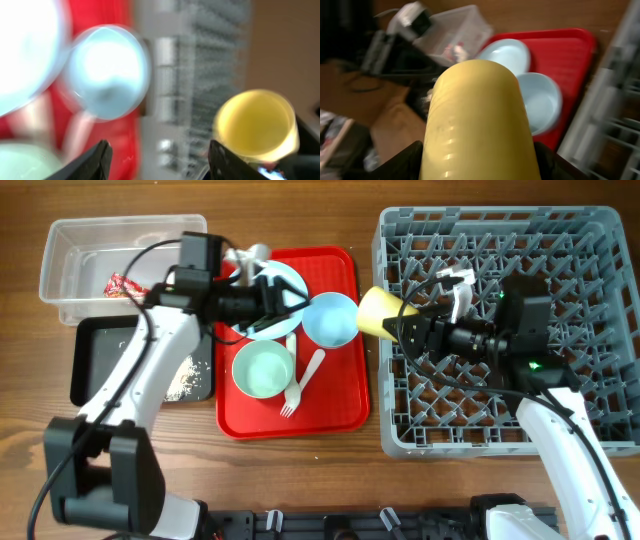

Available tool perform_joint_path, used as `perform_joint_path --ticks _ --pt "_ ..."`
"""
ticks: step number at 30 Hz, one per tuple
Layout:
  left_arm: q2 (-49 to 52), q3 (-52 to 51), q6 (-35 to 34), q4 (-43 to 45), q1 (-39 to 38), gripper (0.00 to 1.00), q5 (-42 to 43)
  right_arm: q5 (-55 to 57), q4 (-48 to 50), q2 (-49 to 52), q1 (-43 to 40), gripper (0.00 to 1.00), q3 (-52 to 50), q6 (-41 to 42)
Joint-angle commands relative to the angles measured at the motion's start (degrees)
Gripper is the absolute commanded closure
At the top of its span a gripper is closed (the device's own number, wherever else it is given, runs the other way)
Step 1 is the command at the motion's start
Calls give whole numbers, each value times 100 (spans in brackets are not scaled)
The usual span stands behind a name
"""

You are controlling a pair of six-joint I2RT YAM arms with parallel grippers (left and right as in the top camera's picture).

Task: Sort waste into correct bins and load items into the dishwasher rack
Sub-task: 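Lower the yellow cup into the grey rack and release, then grasp the light blue bowl with the right gripper, place in rack's back-left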

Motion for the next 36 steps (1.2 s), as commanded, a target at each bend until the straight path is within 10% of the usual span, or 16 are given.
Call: perform_joint_path --ticks 1,8,19,22,31,36 --pt "-682 9 601 -678 363 37 -1620 2024 -1436 -221 -2 92 1064 -192" --pt "-1311 9 595 -1552 459 33 -2914 4924 -5082 -240 -391 96 2264 752" --pt "-1311 9 595 -1554 459 33 -2914 4524 -4618 1965 -568 95 2260 702" --pt "-1311 9 595 -1554 459 26 -2914 4199 -4566 2212 -568 5 2260 686" --pt "-1311 9 350 -2087 459 21 -3753 2625 -3687 964 -345 6 3053 -83" --pt "-1311 9 -52 -2166 459 18 -4203 2861 -2927 1143 1224 13 3051 422"
